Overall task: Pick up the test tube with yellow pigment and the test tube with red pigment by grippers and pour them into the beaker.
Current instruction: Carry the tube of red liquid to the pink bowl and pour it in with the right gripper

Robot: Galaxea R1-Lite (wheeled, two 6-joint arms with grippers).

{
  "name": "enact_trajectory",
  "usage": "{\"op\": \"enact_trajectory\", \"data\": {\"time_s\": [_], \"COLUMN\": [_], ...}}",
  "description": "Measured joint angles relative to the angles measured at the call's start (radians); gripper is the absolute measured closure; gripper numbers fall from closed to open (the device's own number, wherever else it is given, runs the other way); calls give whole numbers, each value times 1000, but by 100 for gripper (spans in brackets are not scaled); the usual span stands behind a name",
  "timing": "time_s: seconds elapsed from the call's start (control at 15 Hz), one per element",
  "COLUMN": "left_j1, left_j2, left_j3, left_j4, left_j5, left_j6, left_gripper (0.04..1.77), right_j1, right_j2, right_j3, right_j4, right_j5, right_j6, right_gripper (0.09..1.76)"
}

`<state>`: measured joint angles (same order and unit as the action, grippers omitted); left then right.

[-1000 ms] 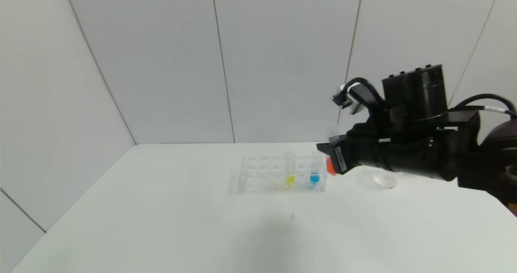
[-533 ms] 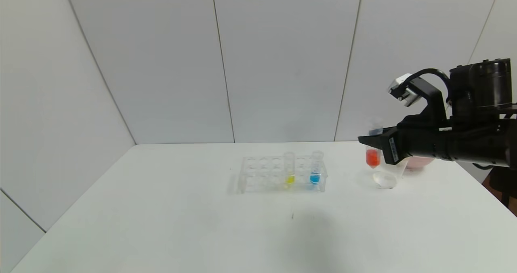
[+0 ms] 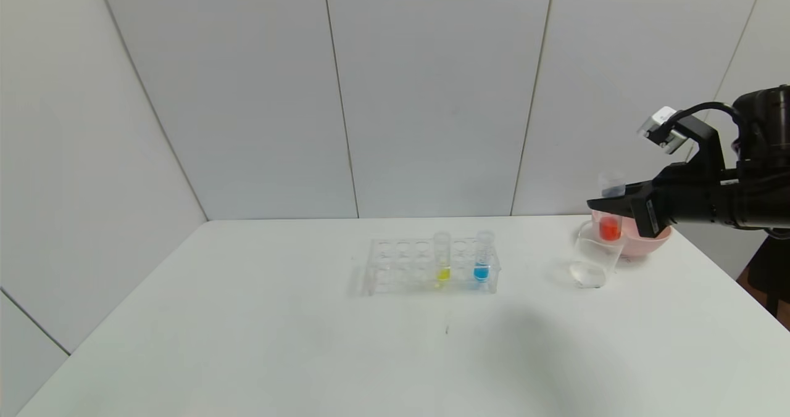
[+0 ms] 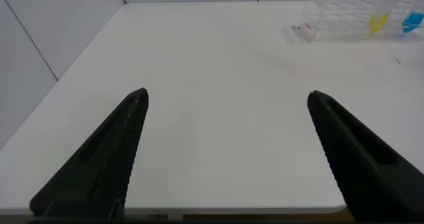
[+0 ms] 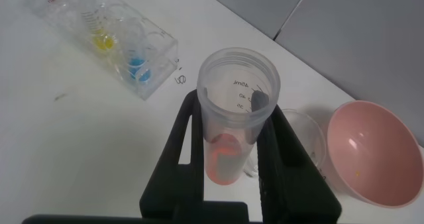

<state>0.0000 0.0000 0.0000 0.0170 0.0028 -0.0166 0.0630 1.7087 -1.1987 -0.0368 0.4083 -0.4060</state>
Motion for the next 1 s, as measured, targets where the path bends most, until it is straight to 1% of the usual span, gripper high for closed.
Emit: {"op": "enact_trajectory", "data": {"time_s": [0.13,0.33,0.47,0.6,0.73,1.0], "left_j1": [0,0,0,0,0,0], "left_j2": [0,0,0,0,0,0], "left_j3": [0,0,0,0,0,0], "left_j4": [0,0,0,0,0,0], "left_j5": [0,0,0,0,0,0], "left_j6": [0,0,0,0,0,0], "left_gripper": [9,9,9,9,9,9], "right_j1": [-39,-77,-100,-117,-129,-155], "right_j2": [21,40,51,66,87,145], "right_j3": [-26,-88,-120,-128,-141,-205], "right_j4": [21,151,200,202,200,209], "right_j5": [20,43,103,140,145,153], "right_j6": [-41,-94,-140,-191,-231,-317], "right_gripper": [133,133,133,133,133,133]}}
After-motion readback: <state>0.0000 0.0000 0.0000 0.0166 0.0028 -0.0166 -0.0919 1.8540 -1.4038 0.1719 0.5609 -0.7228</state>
